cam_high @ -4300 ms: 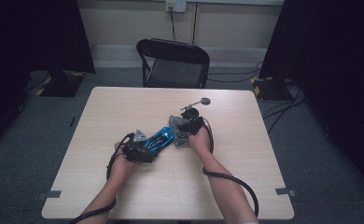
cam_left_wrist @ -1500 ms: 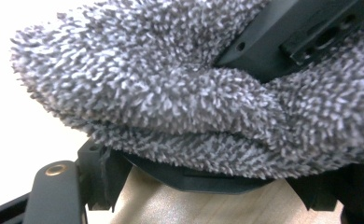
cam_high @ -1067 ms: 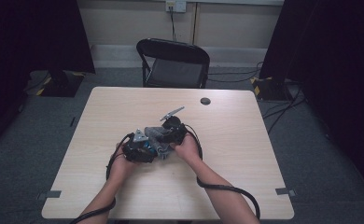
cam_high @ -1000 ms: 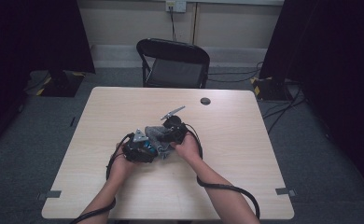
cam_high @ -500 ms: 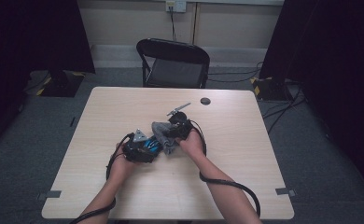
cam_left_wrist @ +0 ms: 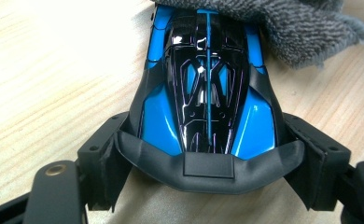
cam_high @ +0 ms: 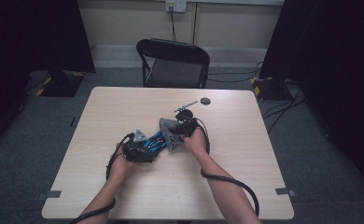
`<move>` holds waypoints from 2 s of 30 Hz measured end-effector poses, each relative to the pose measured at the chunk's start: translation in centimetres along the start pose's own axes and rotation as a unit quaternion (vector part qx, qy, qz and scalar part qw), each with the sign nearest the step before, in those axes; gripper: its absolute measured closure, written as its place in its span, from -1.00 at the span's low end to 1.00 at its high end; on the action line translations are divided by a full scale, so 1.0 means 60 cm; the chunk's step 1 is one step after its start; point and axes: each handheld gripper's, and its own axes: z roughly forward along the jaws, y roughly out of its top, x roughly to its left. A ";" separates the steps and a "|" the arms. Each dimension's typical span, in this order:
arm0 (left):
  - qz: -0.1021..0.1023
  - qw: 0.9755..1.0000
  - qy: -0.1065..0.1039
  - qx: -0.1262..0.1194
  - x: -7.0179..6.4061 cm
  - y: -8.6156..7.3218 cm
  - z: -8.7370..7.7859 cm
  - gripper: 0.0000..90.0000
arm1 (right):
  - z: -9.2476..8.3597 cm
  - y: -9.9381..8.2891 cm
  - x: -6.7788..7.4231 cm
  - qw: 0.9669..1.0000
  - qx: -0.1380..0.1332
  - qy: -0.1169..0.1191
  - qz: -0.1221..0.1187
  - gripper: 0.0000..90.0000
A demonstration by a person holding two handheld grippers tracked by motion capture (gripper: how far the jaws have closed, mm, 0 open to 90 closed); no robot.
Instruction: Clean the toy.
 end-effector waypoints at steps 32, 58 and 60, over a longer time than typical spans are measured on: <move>0.000 1.000 0.000 0.000 0.000 0.000 0.000 -0.46 | -0.007 -0.018 -0.041 0.998 0.007 -0.068 0.012 0.69; 0.000 1.000 0.000 0.000 0.000 0.000 0.000 -0.47 | -0.066 -0.034 -0.070 0.996 -0.004 -0.091 0.023 0.69; 0.000 1.000 0.000 0.000 0.000 0.000 0.000 -0.46 | -0.073 -0.035 -0.072 0.995 -0.008 -0.092 0.023 0.69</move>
